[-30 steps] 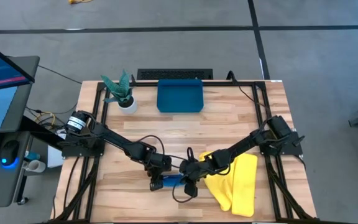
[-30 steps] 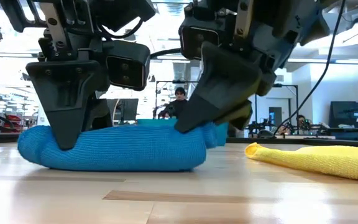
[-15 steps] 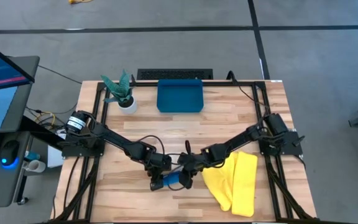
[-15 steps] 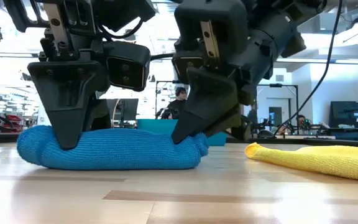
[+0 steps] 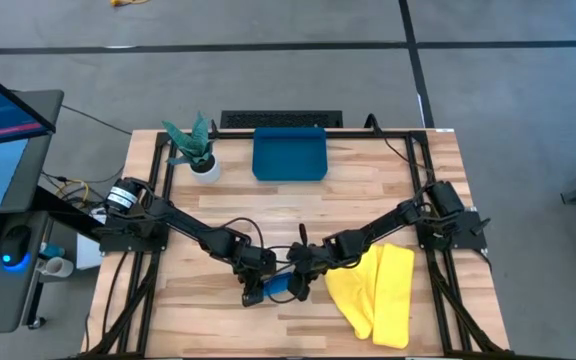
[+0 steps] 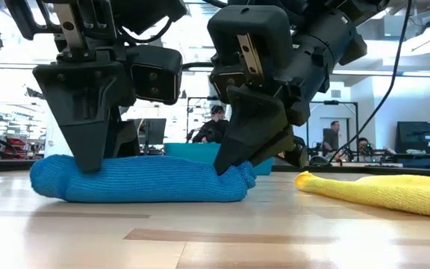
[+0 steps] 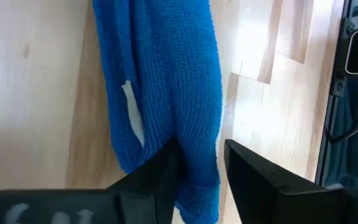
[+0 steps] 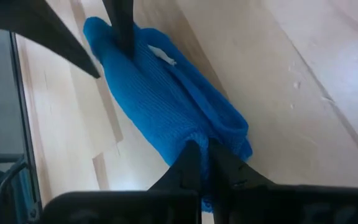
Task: Roll microfiber towels into tight, uniform cylinder then place into a basket
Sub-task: Roll the blue microfiber towel, then put the rolled blue microfiber towel into the blue bin
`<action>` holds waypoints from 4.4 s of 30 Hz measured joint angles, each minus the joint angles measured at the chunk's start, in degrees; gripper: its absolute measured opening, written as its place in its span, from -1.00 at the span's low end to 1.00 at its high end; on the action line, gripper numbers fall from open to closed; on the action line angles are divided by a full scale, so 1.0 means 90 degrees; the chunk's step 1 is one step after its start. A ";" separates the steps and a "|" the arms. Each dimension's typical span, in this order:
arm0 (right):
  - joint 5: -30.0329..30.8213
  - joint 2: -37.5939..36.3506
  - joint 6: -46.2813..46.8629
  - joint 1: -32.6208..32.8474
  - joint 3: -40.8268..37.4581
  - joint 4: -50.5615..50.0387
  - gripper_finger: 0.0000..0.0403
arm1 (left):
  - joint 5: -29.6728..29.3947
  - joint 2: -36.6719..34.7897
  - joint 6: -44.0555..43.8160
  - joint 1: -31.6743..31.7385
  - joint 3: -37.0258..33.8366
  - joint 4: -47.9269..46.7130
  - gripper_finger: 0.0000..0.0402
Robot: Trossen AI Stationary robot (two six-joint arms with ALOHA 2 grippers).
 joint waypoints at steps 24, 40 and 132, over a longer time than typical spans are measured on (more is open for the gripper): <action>0.0231 0.0012 0.0034 -0.0053 -0.0022 -0.0117 -0.87 | -0.2710 -0.1061 0.0571 -0.1156 -0.0038 -0.0610 -0.45; 0.0211 0.0012 -0.0014 -0.0063 -0.0024 -0.0124 -0.90 | -0.4311 -0.1028 0.2226 -0.1791 -0.0015 0.0173 -0.45; 0.2074 -0.1005 -0.5800 0.1535 -0.0185 0.0396 -0.18 | -0.2585 0.0036 -0.0639 -0.0233 0.0034 -0.0268 -0.45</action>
